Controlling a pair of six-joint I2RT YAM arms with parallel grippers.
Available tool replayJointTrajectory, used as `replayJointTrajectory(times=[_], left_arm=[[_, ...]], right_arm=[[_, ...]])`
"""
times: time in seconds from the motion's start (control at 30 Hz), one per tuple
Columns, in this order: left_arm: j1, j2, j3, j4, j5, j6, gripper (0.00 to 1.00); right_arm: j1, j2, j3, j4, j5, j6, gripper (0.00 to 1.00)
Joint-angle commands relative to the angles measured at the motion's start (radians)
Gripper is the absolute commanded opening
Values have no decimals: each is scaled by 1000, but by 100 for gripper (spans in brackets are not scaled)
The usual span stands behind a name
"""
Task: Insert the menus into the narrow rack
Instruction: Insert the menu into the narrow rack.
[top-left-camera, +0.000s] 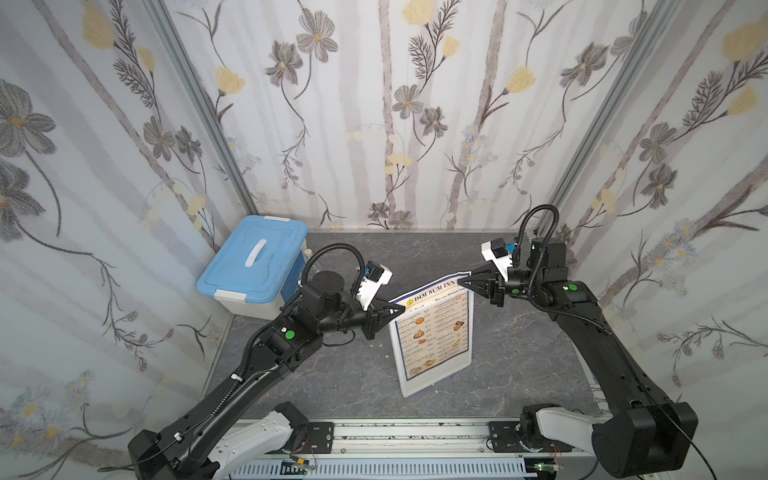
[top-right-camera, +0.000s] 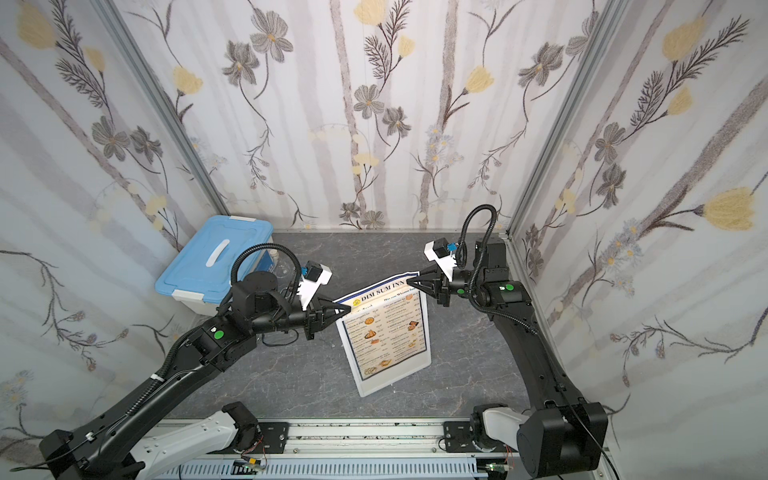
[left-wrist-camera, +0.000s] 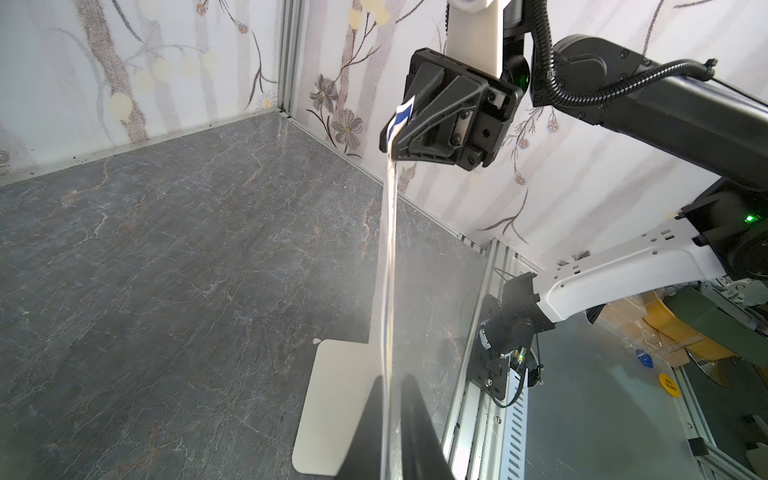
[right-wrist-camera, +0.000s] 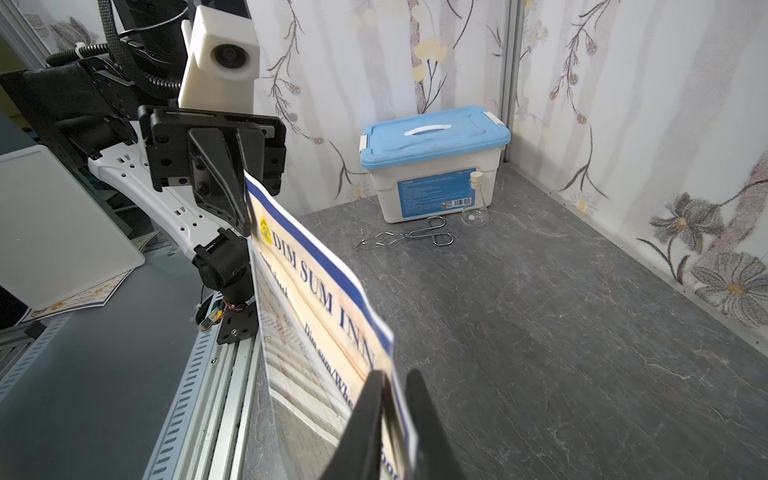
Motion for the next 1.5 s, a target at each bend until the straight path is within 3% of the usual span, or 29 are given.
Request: replayJointTrajectory(times=[0.0,0.27,0.37,0.43,0.53,0.8,0.9,1.0,1.1,1.27,1.33,1.47], left_arm=[[3,2,8,12,-13,18,13],[5,4,75,-26,-34,39,21],[9,23,151,-47,-48,43,33],[13,56,213,-86,-68,45,40],[15,123,311,-180,-97,53,42],[-1,365,658,-634,4,245,75],[-18,462,819,-817,-28,294,81],[-48,544,908,-904,-21,309,81],[-85,602,946,-923,-53,313,74],[-95,670,1025,-921,-61,295,55],[-95,686,1047,-917,-61,288,52],[-95,704,1060,-918,-39,292,34]], right_arm=[[-2,-5,-3,-14,-22,-30,9],[-11,-84,-99,-14,26,-48,4],[-12,-87,-94,-2,20,-36,16],[-13,-82,-68,2,-3,-16,34],[-20,-86,-32,2,-39,0,44],[-27,-166,-35,-9,119,-25,63],[-52,-245,-60,38,173,6,70],[-83,-298,-106,103,197,65,72],[-98,-319,-140,126,206,85,72],[-105,-341,-165,150,185,109,71],[-104,-347,-174,155,182,114,71],[-109,-356,-183,158,184,117,71]])
